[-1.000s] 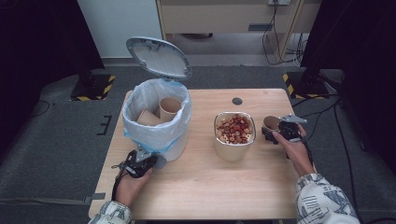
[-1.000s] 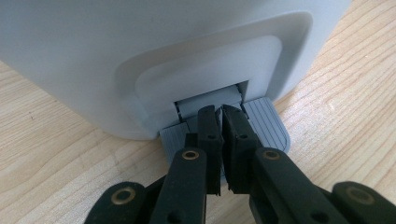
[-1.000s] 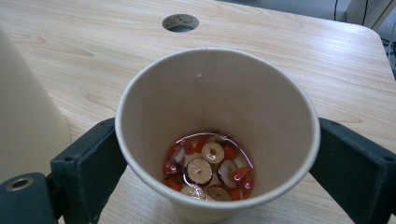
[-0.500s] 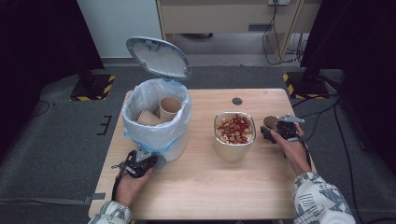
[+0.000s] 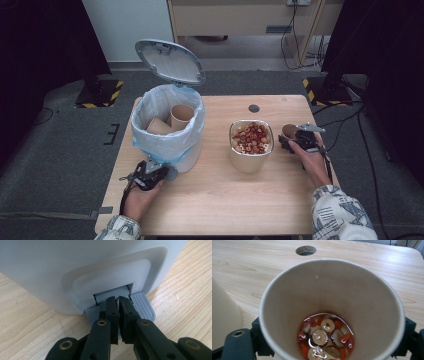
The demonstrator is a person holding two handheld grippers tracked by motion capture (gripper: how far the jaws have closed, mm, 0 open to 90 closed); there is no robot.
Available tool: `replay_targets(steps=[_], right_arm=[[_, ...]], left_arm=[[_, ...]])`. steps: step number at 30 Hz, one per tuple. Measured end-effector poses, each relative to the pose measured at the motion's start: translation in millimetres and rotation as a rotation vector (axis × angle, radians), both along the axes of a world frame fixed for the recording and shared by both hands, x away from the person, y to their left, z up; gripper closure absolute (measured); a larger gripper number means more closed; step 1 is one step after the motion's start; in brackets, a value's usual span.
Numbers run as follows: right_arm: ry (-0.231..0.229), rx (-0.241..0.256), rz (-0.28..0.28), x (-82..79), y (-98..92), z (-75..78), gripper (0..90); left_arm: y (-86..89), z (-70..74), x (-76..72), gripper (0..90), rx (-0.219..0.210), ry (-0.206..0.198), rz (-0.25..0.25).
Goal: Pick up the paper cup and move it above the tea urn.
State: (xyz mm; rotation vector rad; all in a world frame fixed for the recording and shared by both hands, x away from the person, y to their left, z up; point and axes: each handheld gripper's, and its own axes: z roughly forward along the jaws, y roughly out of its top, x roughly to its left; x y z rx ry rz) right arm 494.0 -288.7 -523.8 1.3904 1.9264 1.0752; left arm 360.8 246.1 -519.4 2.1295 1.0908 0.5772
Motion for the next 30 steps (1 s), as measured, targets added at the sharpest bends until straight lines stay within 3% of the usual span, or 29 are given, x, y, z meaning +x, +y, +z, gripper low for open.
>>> replay_targets(steps=[7,15,30], right_arm=[[-0.011,0.007,-0.004,-0.4,1.2,-3.5,25.7],[-0.024,0.002,0.014,-3.2,-1.2,1.8,27.9],[-0.084,-0.066,0.077,-6.0,-7.3,40.0,29.1]], left_arm=[[0.0,0.0,0.0,85.6,0.0,0.0,0.0],[0.1,0.0,0.0,85.6,-0.001,0.0,0.0],[0.0,0.1,0.1,85.6,-0.001,0.001,0.001]])
